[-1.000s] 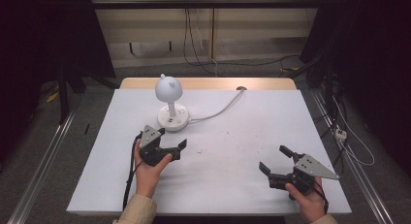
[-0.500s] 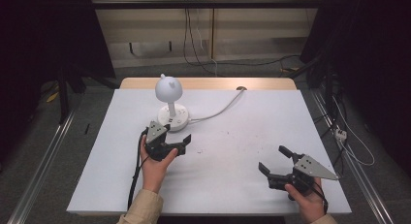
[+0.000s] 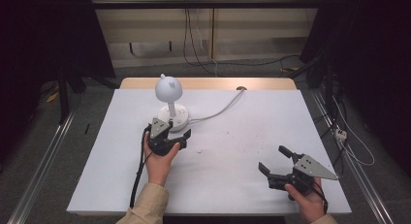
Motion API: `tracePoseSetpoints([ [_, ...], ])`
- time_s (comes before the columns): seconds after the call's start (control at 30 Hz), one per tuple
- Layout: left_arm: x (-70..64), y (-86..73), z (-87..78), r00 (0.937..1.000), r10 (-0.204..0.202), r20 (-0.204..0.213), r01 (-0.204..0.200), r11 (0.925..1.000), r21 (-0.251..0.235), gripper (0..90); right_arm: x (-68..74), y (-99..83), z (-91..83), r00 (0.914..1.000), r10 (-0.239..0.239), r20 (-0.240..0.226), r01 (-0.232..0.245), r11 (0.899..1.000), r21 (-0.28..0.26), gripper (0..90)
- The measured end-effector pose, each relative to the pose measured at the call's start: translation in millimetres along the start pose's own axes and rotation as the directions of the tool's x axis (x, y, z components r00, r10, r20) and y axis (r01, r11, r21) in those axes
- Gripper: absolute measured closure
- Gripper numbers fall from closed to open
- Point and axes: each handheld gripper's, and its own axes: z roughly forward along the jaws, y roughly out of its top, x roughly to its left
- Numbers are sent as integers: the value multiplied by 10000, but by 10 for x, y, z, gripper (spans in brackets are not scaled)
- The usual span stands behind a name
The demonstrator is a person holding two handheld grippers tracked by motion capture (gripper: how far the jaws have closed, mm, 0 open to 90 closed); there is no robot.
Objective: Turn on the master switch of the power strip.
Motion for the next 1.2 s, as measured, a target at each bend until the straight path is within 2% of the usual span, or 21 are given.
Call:
tracePoseSetpoints([
  [0.07, -1, 2, 25, 9999, 71, -157, -70, 10000, 28, 245, -1, 0, 1, 10000, -10, -1, 10, 10000, 3, 59],
  [0.23, 8, 0, 80, 9997, -35, -237, 35, 10000, 11, 288, 3, 0, 8, 10000, -40, -31, 40, 10000, 2, 60],
  [0.37, 28, 1, 114, 9992, 52, -393, -47, 9999, 124, 311, -1, -2, 8, 10000, -17, -47, 17, 10000, -11, 61],
  [0.47, 34, 6, 139, 9988, -54, -490, 57, 10000, 56, 337, 2, -1, 11, 10000, -24, -57, 24, 10000, -12, 61],
  [0.53, 55, 10, 146, 9981, 108, -599, -96, 9998, 201, 351, 4, 0, 9, 10000, -40, -59, 40, 10000, -16, 62],
  [0.63, 76, 10, 168, 9973, 27, -740, -8, 9997, 251, 381, 2, 0, 8, 10000, -42, -51, 42, 10000, -13, 62],
  [0.77, 105, 27, 187, 9964, 142, -833, -122, 9996, 252, 426, -1, 1, 5, 10000, -28, -58, 28, 10000, -16, 66],
  [0.9, 125, 54, 204, 9960, -3, -896, 20, 9998, 187, 467, -5, -1, 5, 10000, -20, -66, 20, 10000, 1, 67],
  [1.03, 144, 66, 223, 9959, -8, -900, 28, 9998, 221, 505, -6, 0, 1, 10000, 8, -60, -8, 10000, 4, 67],
  [1.2, 177, 54, 249, 9939, -14, -1099, 53, 9994, 351, 539, -12, 1, -2, 10000, -5, -52, 5, 10000, -16, 67],
])
